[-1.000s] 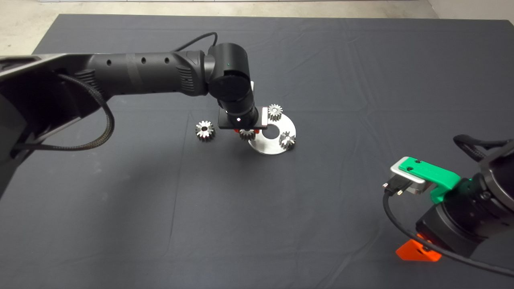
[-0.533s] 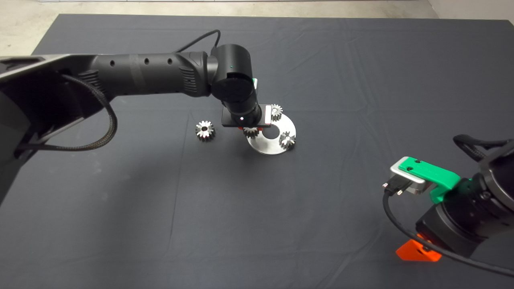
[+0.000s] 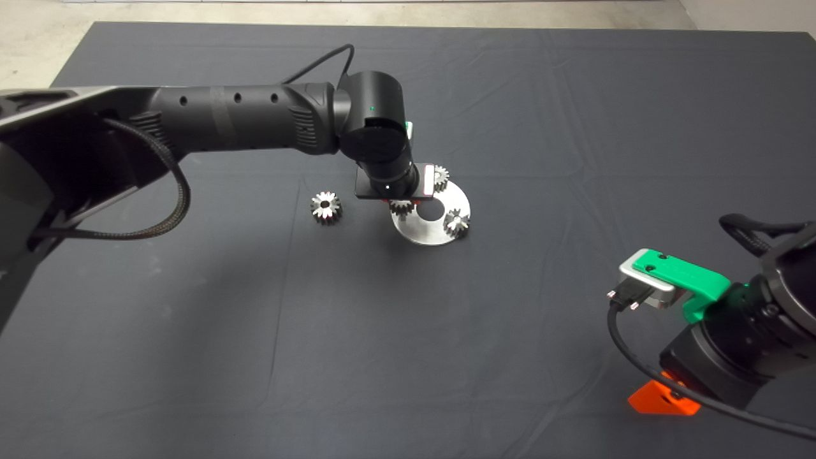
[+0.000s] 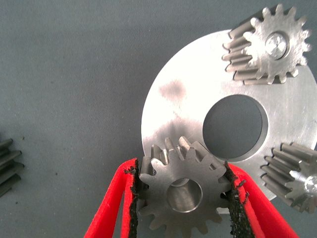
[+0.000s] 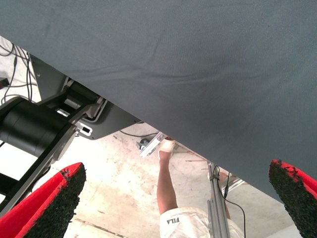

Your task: Remove an incorrectly installed larger gear and replace it with the correct smaller gear

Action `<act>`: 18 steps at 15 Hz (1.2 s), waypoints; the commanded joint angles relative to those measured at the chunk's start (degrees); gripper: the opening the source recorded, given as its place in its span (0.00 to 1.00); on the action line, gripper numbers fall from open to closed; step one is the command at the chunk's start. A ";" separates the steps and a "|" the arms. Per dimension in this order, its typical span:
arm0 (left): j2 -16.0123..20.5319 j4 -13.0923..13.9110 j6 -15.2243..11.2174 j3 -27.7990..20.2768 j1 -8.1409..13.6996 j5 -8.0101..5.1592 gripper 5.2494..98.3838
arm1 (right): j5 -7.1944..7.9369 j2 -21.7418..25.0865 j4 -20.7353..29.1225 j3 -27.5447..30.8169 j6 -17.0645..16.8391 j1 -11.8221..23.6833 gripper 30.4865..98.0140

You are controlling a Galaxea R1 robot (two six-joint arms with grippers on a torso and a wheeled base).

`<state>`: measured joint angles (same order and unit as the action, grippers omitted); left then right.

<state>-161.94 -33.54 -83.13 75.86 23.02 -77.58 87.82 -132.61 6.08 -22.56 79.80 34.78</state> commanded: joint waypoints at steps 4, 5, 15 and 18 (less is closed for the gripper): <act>-0.27 -2.24 0.42 -0.90 0.72 -0.64 0.32 | 6.84 -0.33 2.36 0.24 0.01 0.82 0.99; -0.27 -2.19 0.25 -1.13 0.72 -0.73 0.32 | 6.79 -0.29 2.36 0.17 0.01 0.86 0.99; -0.09 -2.59 0.16 -2.66 0.54 -2.66 0.32 | 6.84 0.02 2.33 0.17 0.00 0.82 0.99; -0.09 -2.94 0.16 -2.57 0.45 -2.84 0.32 | 6.84 0.11 2.36 0.17 0.00 0.82 0.99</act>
<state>-161.92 -35.09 -83.08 73.97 22.19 -79.92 87.85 -132.69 6.08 -22.56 79.80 34.78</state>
